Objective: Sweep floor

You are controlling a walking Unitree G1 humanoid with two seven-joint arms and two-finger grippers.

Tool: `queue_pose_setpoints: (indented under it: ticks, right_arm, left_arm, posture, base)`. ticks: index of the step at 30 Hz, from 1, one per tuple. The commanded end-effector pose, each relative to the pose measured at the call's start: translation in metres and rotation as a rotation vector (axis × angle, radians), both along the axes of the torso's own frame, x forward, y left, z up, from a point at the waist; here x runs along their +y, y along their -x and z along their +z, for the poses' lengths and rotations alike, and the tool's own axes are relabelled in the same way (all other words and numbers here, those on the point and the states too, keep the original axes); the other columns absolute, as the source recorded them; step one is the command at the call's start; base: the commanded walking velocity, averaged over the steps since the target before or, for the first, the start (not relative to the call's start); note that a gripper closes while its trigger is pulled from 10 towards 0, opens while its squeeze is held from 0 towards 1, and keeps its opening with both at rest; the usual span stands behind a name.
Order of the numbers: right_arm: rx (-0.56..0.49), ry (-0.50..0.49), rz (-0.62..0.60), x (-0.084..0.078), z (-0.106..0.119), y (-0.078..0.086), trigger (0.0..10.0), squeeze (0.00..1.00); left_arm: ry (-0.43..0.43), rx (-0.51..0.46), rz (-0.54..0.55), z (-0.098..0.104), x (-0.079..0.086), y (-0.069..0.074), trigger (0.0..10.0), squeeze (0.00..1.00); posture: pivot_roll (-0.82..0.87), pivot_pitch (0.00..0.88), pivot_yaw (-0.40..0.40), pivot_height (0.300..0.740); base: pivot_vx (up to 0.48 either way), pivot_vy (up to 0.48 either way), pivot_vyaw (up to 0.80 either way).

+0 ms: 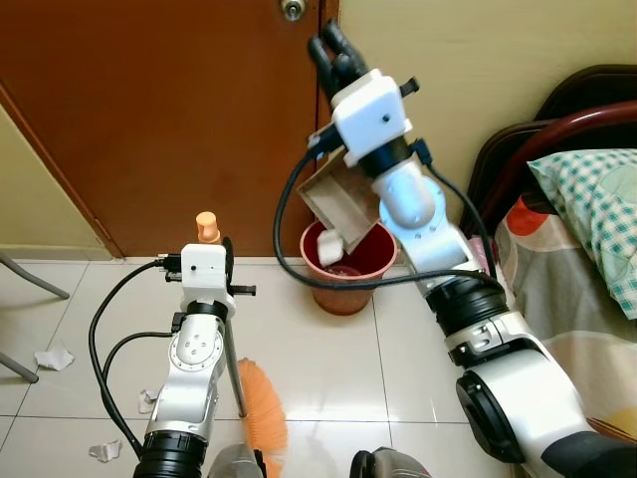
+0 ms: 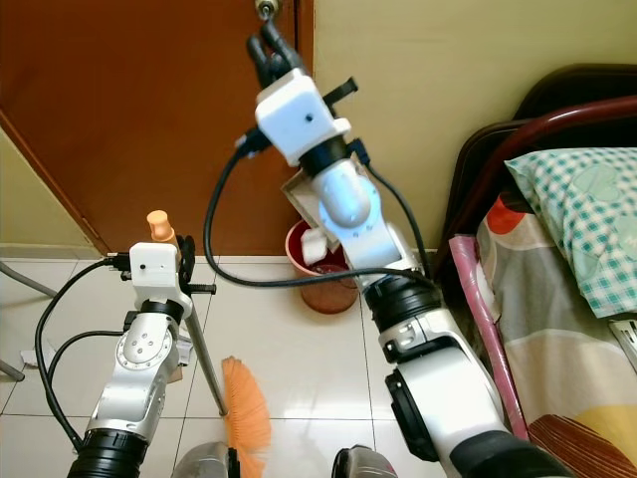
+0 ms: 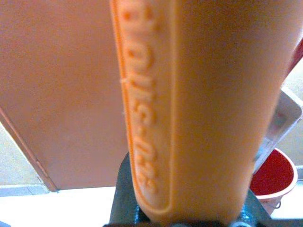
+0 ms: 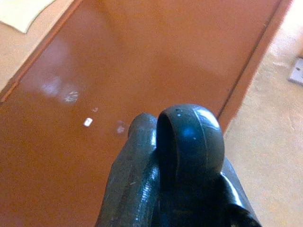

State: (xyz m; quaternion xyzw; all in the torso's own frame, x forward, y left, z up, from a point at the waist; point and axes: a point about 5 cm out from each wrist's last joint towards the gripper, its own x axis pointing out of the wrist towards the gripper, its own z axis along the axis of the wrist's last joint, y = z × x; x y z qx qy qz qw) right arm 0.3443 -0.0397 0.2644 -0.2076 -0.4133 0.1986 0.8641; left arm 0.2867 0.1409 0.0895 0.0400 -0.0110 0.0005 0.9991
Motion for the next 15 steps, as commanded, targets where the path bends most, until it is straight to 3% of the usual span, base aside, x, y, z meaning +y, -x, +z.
queue_pose_setpoints:
  ticks: [1, 7, 9, 10, 12, 15]
  right_arm:
    - [-0.101, 0.072, 0.039, 0.007, 0.001, 0.010, 10.0, 0.00]
    - [-0.098, 0.090, 0.054, 0.009, -0.007, 0.012, 10.0, 0.00]
    - [-0.086, 0.008, 0.057, 0.007, 0.002, 0.013, 10.0, 0.00]
    - [-0.065, -0.090, 0.058, 0.004, 0.016, 0.012, 10.0, 0.00]
    - [-0.060, -0.112, 0.059, 0.003, 0.019, 0.012, 10.0, 0.00]
    - [-0.001, -0.286, 0.091, 0.003, 0.036, 0.011, 10.0, 0.00]
  left_arm:
    - [0.006, 0.052, 0.005, -0.009, 0.001, 0.004, 10.0, 0.00]
    - [0.003, 0.051, 0.007, -0.009, 0.002, 0.003, 10.0, 0.00]
    - [0.004, 0.048, 0.006, -0.008, 0.002, 0.002, 10.0, 0.00]
    - [0.004, 0.045, 0.004, -0.007, 0.001, 0.002, 10.0, 0.00]
    - [0.004, 0.045, 0.003, -0.007, 0.001, 0.002, 10.0, 0.00]
    - [0.004, 0.041, 0.001, -0.006, 0.000, 0.001, 10.0, 0.00]
  posture:
    - [0.01, 0.022, -0.026, 0.740]
    - [0.02, 0.022, -0.026, 0.740]
    - [0.02, 0.019, -0.023, 0.740]
    - [0.02, 0.016, -0.022, 0.740]
    - [0.02, 0.016, -0.022, 0.740]
    - [0.01, 0.014, -0.021, 0.740]
  base:
    - [0.000, 0.000, 0.00]
    - [0.000, 0.000, 0.00]
    - [0.000, 0.000, 0.00]
    - [0.000, 0.000, 0.00]
    - [0.000, 0.000, 0.00]
    - [0.000, 0.000, 0.00]
